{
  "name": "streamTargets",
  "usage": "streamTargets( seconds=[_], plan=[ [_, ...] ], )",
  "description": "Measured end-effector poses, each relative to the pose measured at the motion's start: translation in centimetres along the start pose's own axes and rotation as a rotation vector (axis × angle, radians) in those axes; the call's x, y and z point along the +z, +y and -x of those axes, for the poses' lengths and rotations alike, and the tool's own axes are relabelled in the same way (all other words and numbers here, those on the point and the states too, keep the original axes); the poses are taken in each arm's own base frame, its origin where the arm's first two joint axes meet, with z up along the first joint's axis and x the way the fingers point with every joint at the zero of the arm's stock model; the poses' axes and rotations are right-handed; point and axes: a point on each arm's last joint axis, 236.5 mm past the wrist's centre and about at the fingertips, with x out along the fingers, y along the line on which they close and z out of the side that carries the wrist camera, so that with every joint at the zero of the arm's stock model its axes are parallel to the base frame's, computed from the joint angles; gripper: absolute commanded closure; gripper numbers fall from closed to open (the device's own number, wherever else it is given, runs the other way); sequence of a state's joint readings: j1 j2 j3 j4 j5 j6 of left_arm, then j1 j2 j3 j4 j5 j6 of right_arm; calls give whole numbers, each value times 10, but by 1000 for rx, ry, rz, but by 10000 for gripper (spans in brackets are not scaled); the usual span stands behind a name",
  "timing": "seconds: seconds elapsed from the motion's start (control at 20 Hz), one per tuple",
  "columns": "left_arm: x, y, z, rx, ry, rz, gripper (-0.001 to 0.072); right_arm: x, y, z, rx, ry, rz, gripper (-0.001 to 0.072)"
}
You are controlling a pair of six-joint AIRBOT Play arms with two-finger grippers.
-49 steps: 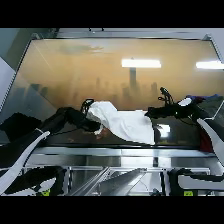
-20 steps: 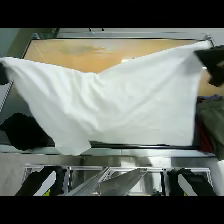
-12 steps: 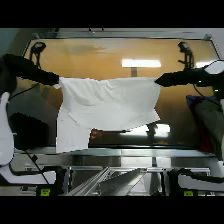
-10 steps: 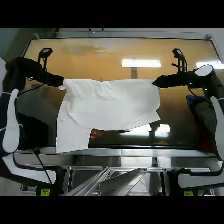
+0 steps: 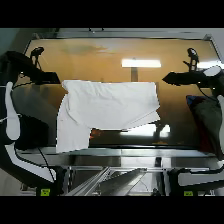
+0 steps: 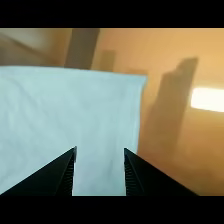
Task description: Fold the shirts.
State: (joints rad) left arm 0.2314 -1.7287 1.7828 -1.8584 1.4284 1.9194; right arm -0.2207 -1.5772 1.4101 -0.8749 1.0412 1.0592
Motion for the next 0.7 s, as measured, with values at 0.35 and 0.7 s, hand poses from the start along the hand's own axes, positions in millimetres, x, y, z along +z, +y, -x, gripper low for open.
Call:
streamTargets(
  seconds=[0.35, 0.7],
  plan=[
    [-134, 32, -9, -48, 180, 204, 18, -116, -34, 19, 17, 257, -196, 369],
    [-200, 3, -69, -186, 286, 211, 18, -178, -30, 8, 53, 378, -238, 368]
  ],
)
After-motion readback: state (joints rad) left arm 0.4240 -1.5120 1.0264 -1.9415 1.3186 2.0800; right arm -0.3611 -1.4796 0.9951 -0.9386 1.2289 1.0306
